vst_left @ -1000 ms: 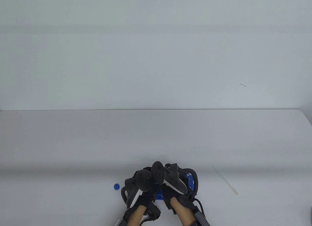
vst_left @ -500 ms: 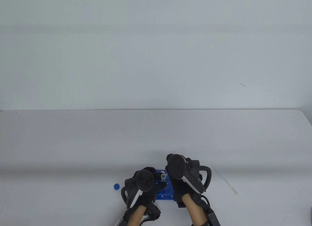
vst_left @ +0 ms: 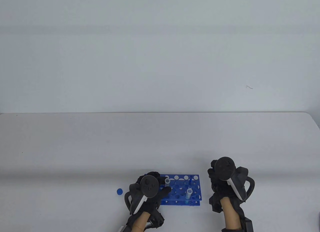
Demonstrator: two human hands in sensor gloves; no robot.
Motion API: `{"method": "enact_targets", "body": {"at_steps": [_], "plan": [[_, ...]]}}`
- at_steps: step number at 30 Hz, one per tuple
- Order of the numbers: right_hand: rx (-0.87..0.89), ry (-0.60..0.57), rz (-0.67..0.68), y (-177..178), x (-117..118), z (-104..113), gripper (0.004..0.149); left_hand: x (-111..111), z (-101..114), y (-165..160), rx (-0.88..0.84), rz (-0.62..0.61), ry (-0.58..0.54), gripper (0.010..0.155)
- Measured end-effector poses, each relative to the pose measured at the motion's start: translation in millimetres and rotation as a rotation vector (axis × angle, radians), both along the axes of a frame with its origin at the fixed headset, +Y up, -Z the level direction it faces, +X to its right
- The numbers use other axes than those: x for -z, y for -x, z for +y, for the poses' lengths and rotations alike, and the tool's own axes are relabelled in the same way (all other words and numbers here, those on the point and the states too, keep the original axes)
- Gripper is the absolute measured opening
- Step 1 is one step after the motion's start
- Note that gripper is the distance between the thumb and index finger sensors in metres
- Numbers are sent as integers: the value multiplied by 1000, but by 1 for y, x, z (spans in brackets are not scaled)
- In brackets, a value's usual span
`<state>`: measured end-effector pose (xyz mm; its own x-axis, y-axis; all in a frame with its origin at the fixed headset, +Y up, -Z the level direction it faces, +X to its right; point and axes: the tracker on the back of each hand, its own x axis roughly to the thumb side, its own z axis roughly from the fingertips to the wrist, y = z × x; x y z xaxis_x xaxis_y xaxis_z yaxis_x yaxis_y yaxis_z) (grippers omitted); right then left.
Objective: Press a plastic transfer pipette bulb to move liquid between test tubes
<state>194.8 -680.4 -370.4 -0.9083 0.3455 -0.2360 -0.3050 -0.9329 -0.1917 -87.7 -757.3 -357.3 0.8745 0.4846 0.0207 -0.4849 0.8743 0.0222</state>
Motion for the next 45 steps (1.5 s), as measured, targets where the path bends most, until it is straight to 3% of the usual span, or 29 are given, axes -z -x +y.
{"method": "enact_targets", "body": {"at_steps": [8, 12, 19, 45], "plan": [[-177, 149, 122, 6, 11, -49, 50, -1, 0, 0, 7, -7, 4, 54], [-329, 131, 197, 9, 10, -65, 50, -1, 0, 0, 8, -7, 6, 54], [-336, 187, 255, 11, 10, -76, 49, -1, 0, 0, 14, -12, 10, 54], [-448, 225, 282, 19, 9, -81, 52, 0, 2, 2, 39, -28, -2, 57]]}}
